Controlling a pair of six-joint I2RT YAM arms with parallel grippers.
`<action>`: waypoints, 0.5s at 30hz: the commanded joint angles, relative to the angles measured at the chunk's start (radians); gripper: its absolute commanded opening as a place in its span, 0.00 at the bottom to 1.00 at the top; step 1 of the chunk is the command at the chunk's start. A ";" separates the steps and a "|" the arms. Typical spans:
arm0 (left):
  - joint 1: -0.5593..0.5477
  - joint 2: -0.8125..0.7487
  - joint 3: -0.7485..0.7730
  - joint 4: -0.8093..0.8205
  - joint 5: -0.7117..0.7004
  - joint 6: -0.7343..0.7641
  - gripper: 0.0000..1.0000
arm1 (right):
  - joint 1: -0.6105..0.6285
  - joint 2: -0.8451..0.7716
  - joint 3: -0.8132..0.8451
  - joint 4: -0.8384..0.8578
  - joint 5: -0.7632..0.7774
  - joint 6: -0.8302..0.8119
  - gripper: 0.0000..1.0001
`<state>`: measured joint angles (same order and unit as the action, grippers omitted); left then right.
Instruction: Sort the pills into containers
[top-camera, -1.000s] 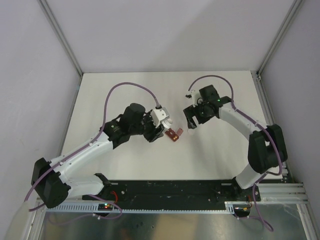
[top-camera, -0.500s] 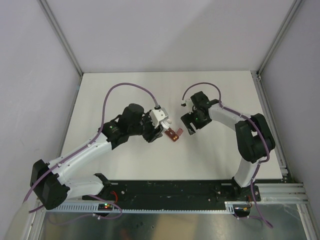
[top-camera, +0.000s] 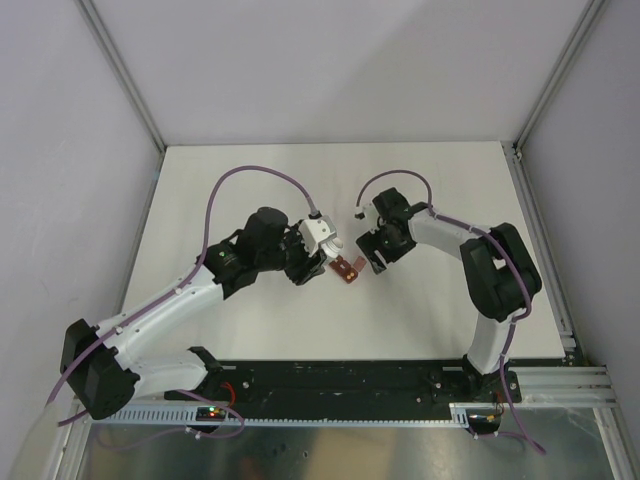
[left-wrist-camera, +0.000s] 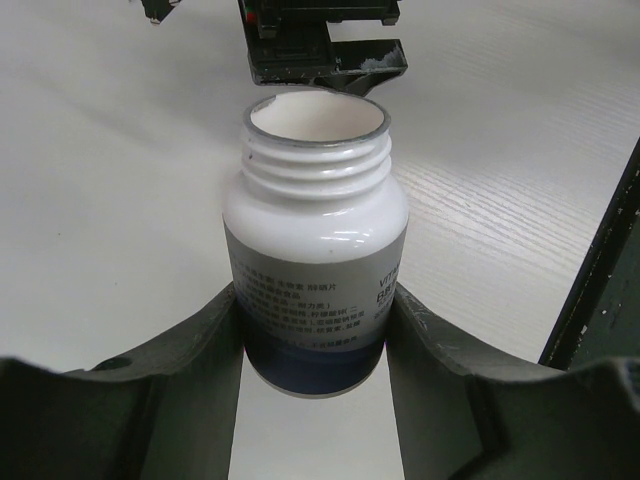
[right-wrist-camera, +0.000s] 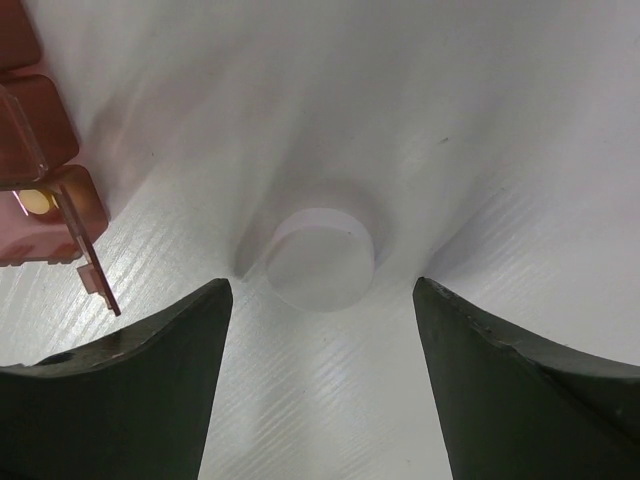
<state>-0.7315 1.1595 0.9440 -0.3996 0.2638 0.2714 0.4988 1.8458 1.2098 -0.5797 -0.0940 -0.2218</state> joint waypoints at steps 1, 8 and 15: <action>0.008 -0.008 -0.003 0.024 -0.006 0.020 0.00 | 0.011 0.017 0.007 0.032 0.007 -0.004 0.78; 0.007 -0.008 -0.004 0.025 -0.009 0.022 0.00 | 0.014 0.020 0.008 0.029 0.001 -0.001 0.69; 0.008 -0.008 -0.005 0.024 -0.008 0.020 0.00 | 0.014 0.026 0.012 0.030 -0.007 -0.001 0.62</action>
<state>-0.7303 1.1595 0.9440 -0.4000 0.2638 0.2718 0.5068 1.8572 1.2098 -0.5659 -0.0937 -0.2218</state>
